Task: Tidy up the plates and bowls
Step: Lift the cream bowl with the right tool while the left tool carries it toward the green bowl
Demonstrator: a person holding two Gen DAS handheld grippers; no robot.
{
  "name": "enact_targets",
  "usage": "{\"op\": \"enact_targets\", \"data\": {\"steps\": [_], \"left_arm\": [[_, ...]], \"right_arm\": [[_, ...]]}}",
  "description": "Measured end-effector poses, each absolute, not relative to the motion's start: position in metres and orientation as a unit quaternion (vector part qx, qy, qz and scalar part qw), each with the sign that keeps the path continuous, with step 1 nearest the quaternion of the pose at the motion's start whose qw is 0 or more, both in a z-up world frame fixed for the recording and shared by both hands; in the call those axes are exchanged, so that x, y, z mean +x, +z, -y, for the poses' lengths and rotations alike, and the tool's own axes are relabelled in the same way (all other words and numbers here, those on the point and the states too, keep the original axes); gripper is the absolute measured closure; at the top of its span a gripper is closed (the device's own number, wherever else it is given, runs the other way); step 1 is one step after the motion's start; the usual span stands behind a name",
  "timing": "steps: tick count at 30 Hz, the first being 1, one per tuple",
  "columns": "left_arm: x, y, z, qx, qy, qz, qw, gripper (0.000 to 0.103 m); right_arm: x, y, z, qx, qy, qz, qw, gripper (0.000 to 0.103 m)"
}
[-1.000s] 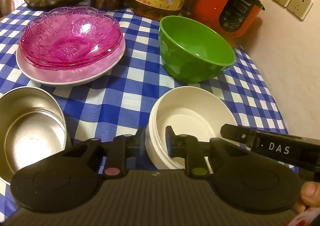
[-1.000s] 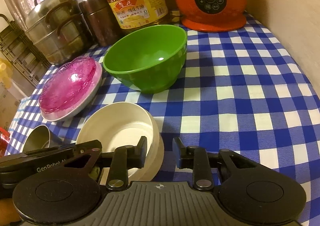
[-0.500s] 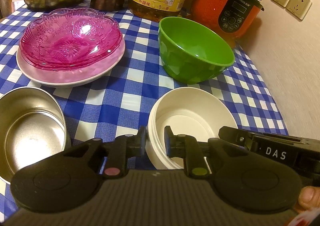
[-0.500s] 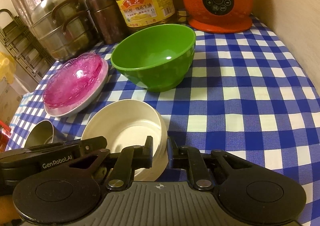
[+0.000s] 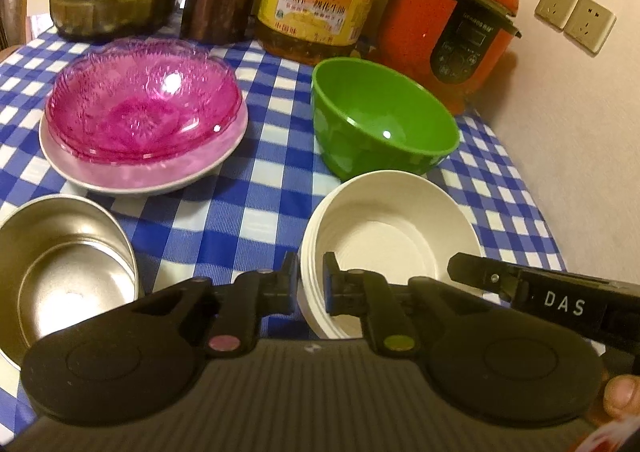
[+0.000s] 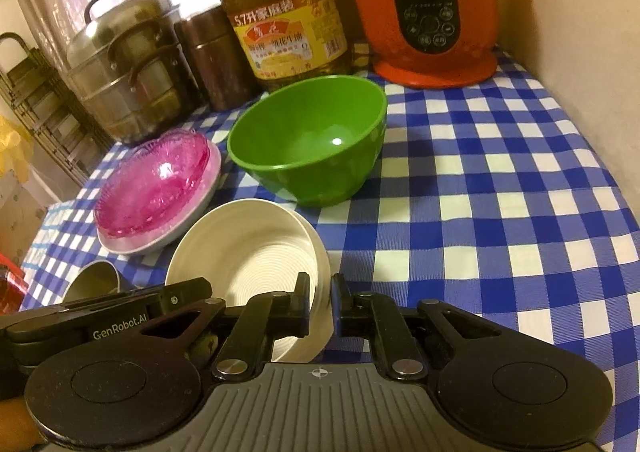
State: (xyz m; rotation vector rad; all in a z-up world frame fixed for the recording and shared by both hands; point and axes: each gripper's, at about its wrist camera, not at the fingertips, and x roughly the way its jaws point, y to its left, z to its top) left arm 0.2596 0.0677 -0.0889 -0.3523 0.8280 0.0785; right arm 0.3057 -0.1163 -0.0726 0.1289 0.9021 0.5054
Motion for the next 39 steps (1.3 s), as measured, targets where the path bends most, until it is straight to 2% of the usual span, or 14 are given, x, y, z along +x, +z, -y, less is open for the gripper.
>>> {"op": "enact_targets", "data": {"steps": [24,39], "left_arm": [[0.277,-0.043,-0.051,-0.156,0.02,-0.33,0.931,0.092],[0.318,-0.029,-0.049,-0.157,0.026,-0.29,0.944,0.092]], "right_arm": [[0.305,-0.025,0.136,0.095,0.222,-0.34,0.909,0.093],[0.345,-0.017,0.14,0.114,0.214,-0.307,0.92,0.094]]}}
